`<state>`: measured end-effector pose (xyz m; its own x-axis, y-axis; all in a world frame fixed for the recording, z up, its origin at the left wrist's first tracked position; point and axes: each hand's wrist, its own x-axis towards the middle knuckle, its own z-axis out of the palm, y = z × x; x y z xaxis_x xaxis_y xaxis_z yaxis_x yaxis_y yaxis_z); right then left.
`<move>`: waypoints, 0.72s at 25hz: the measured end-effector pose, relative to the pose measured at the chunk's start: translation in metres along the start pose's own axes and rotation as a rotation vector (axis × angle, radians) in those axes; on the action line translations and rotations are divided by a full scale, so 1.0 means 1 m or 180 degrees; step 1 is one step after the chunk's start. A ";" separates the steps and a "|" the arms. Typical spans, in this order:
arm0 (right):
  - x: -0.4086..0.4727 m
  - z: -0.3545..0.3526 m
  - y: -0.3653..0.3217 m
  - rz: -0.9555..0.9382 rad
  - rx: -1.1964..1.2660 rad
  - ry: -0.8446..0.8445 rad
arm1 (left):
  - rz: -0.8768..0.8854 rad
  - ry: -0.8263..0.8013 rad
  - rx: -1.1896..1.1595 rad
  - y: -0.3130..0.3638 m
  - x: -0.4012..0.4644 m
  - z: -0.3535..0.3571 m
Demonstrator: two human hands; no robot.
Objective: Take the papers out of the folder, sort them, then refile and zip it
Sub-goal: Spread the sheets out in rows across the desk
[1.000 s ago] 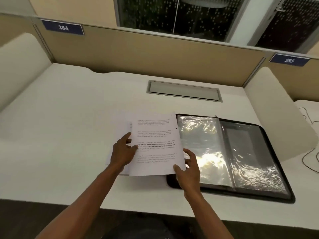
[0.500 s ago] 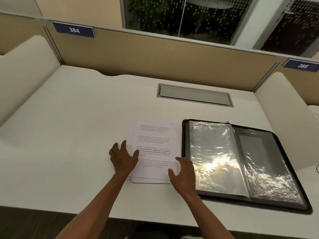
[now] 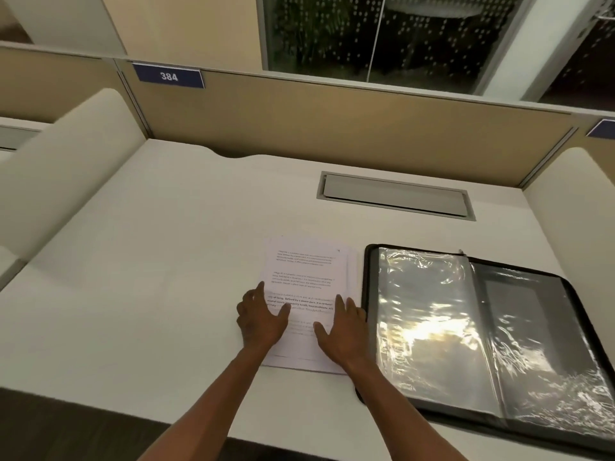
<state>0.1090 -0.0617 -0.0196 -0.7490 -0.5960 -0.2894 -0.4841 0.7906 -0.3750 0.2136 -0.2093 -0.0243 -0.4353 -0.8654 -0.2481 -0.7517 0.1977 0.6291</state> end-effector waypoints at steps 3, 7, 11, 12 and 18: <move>0.005 0.005 0.001 -0.0133 0.0167 0.0188 | -0.0400 0.0160 -0.0579 0.006 0.009 -0.008; 0.011 0.005 0.014 -0.0168 0.0183 0.0149 | -0.0925 -0.0071 -0.1251 0.008 0.028 -0.019; 0.011 0.011 0.023 -0.0346 0.0192 0.0226 | -0.0847 -0.0616 -0.1383 0.014 0.026 -0.023; 0.011 0.013 0.023 -0.0377 0.0234 0.0239 | -0.0691 -0.0601 -0.1254 0.017 0.022 -0.022; 0.010 0.020 0.016 -0.0301 0.0624 0.0260 | 0.0115 -0.0585 -0.1020 0.014 0.017 -0.020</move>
<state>0.1031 -0.0579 -0.0454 -0.7425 -0.6465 -0.1756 -0.4627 0.6845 -0.5634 0.2058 -0.2302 -0.0050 -0.5624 -0.7576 -0.3313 -0.5536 0.0473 0.8314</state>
